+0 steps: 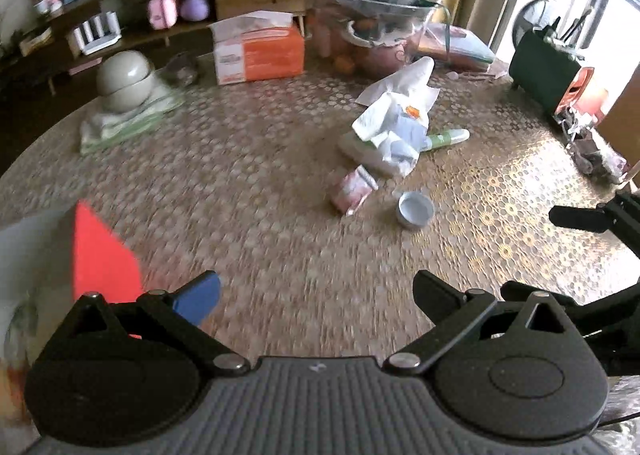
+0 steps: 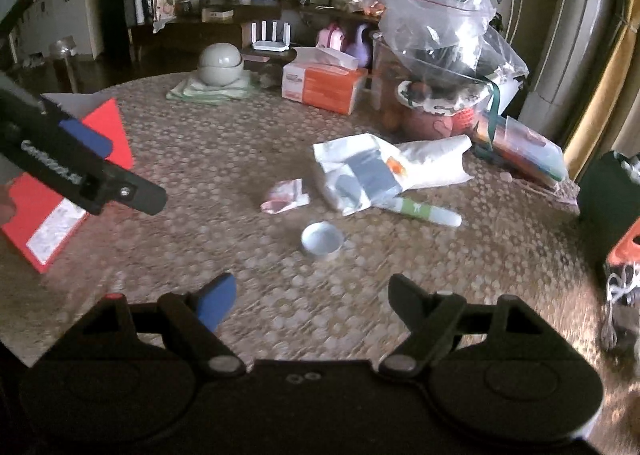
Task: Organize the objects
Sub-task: 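Withdraw both tools toward the pink packet and white cup lid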
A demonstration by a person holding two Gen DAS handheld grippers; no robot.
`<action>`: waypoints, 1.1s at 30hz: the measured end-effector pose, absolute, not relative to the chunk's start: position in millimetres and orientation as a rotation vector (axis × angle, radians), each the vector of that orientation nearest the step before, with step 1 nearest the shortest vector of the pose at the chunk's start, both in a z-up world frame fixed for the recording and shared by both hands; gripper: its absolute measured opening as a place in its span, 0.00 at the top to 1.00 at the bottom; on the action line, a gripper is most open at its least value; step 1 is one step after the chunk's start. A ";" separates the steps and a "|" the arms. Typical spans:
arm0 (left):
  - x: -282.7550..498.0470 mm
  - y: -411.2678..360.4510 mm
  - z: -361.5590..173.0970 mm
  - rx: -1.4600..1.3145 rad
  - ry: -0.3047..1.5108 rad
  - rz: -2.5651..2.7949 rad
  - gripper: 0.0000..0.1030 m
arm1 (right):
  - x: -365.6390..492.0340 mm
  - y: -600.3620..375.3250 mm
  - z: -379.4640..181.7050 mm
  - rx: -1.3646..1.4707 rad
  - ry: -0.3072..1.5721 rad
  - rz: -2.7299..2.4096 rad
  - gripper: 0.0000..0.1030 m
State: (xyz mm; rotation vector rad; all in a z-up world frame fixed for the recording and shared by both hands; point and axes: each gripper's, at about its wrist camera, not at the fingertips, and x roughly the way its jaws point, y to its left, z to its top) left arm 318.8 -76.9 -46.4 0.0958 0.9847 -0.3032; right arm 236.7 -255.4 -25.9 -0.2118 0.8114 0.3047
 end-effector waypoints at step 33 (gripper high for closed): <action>422.4 -133.7 -137.7 0.220 1.038 -0.427 0.38 | 330.7 -242.4 -104.6 -0.283 0.856 0.387 0.43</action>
